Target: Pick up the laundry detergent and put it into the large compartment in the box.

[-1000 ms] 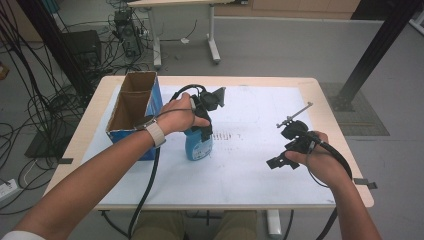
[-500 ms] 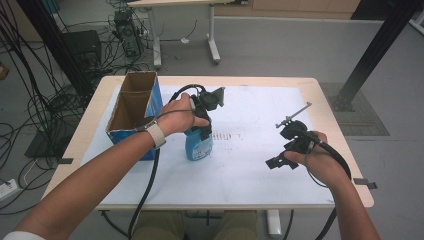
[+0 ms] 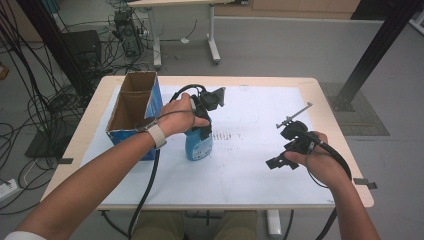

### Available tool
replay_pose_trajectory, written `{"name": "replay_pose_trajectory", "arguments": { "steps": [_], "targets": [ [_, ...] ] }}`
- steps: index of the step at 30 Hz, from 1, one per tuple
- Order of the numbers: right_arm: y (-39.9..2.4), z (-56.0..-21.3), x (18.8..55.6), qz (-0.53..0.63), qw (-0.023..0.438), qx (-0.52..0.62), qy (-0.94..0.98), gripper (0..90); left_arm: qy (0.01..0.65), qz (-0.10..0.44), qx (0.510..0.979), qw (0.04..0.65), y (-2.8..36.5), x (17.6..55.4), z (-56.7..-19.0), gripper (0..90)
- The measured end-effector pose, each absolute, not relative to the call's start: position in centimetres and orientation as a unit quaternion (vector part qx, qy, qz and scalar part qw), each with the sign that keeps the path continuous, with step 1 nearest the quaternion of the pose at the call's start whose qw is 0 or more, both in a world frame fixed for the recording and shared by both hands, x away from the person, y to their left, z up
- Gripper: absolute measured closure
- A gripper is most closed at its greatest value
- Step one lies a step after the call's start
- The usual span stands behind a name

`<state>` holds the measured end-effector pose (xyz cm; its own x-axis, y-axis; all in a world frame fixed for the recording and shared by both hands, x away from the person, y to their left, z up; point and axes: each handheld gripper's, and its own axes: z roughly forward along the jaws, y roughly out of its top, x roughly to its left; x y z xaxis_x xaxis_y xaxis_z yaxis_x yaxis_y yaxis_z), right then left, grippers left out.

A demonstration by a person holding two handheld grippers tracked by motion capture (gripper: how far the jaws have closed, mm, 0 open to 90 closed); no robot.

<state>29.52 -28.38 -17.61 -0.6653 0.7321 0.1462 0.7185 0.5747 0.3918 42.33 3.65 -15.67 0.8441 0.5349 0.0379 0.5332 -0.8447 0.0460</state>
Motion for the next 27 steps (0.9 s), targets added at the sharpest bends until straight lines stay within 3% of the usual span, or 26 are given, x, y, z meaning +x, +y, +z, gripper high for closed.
{"name": "replay_pose_trajectory", "arguments": {
  "steps": [10,11,27],
  "targets": [
    [-28.44,-17.69,29.5,0.214,0.015,0.41,0.886,8.4,0.282,0.027,0.959,0.019,3.71,42.3,-15.57,28.7],
    [-28.44,-17.7,29.5,0.213,0.015,0.41,0.887,8.4,0.28,0.016,0.959,0.028,4.11,42.55,-15.54,38.1],
    [-28.53,-17.73,29.44,0.215,0.015,0.411,0.886,8.4,0.285,0.013,0.958,0.023,3.95,42.77,-15.59,39.0]
  ]
}}
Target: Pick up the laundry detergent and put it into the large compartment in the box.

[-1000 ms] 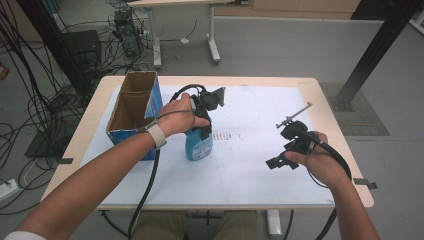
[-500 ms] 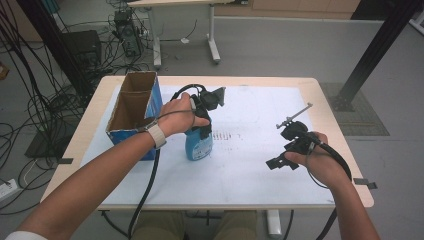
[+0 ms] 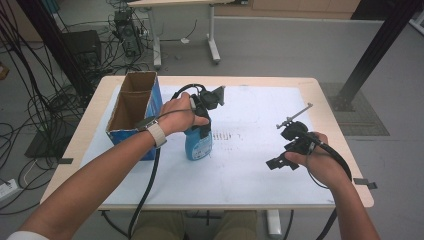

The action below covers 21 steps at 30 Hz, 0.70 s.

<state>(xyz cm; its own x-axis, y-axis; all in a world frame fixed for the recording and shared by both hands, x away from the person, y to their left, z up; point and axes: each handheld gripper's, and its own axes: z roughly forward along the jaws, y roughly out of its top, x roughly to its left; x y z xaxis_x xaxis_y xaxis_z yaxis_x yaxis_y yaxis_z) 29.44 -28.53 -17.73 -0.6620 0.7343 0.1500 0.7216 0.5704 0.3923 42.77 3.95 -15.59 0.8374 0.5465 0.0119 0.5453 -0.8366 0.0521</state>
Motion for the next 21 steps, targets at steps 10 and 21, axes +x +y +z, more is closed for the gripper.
{"name": "replay_pose_trajectory", "arguments": {
  "steps": [10,21],
  "targets": [
    [-28.59,-17.7,29.41,0.213,0.015,0.412,0.886,8.4,0.282,0.014,0.959,0.022,3.95,42.77,-15.57,38.9],
    [-28.49,-17.67,29.54,0.212,0.014,0.412,0.886,8.4,0.283,0.014,0.959,0.023,3.97,42.76,-15.57,38.8]
  ]
}}
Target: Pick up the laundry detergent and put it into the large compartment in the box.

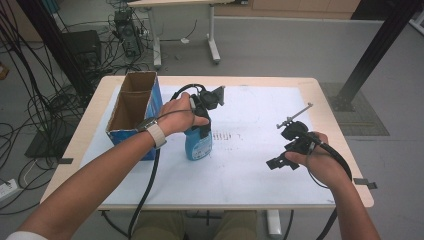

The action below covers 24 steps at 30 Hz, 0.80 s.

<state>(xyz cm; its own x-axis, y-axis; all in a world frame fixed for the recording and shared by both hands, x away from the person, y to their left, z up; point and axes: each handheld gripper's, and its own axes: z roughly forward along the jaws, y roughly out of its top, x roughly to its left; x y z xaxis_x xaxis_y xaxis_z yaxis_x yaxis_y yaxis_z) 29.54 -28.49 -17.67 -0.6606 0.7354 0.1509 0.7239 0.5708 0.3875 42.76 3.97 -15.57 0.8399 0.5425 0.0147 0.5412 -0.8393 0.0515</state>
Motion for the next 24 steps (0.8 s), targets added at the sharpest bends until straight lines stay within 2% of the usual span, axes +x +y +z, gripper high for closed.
{"name": "replay_pose_trajectory", "arguments": {
  "steps": [24],
  "targets": [
    [-28.4,-17.55,29.58,0.212,0.015,0.409,0.887,8.4,0.286,0.014,0.958,0.023,3.98,42.74,-15.59,38.8]
  ]
}}
